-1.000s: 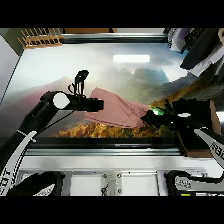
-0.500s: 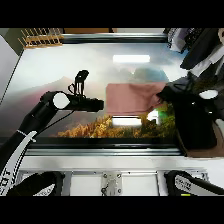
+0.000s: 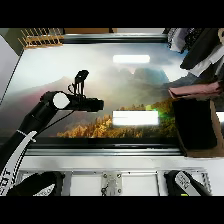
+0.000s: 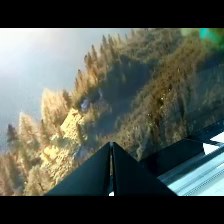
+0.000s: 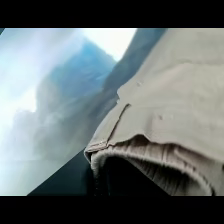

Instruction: Fold the clothes and pants, and hang the long-sleeved shirts on hangers.

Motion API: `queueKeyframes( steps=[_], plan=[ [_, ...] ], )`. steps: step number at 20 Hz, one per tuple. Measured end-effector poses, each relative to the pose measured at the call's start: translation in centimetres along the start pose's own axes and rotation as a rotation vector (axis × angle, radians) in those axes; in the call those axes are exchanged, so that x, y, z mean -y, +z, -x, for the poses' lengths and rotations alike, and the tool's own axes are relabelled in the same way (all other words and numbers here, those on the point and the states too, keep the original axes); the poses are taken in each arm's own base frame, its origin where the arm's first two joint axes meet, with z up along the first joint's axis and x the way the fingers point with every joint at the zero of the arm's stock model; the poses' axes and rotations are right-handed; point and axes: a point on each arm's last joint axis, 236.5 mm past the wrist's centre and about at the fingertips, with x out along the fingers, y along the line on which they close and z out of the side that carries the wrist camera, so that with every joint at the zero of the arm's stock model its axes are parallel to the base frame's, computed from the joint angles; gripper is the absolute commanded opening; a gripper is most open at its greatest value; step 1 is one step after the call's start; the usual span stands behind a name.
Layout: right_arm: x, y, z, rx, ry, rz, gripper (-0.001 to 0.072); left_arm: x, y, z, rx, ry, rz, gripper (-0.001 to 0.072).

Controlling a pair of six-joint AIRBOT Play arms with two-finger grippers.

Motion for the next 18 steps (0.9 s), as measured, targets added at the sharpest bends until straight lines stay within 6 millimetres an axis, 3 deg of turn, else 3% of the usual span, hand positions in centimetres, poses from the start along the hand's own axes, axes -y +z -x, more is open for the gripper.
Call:
queueKeyframes(
  steps=[4,8,13,18],
  plan=[
    [5.5,-1.0,3.6,-0.012,-0.205,-0.006,0.0012,0.0,0.0,0.0,0.001,0.0,0.0,0.0008],
    [10.9,-5.1,5.6,-0.084,-0.397,-0.028,0.0013,0.0,0.0,0.0,0.0,0.0,0.0,0.0008],
    [16.9,-11.1,6.1,-0.213,-0.576,-0.049,0.0014,0.0,-0.1,0.0,-0.006,0.0,0.0,0.0008],
    [19.7,-13.8,5.9,-0.266,-0.651,-0.047,0.0017,0.0,-0.4,0.0,-0.016,0.001,0.0,0.0008]
  ],
)
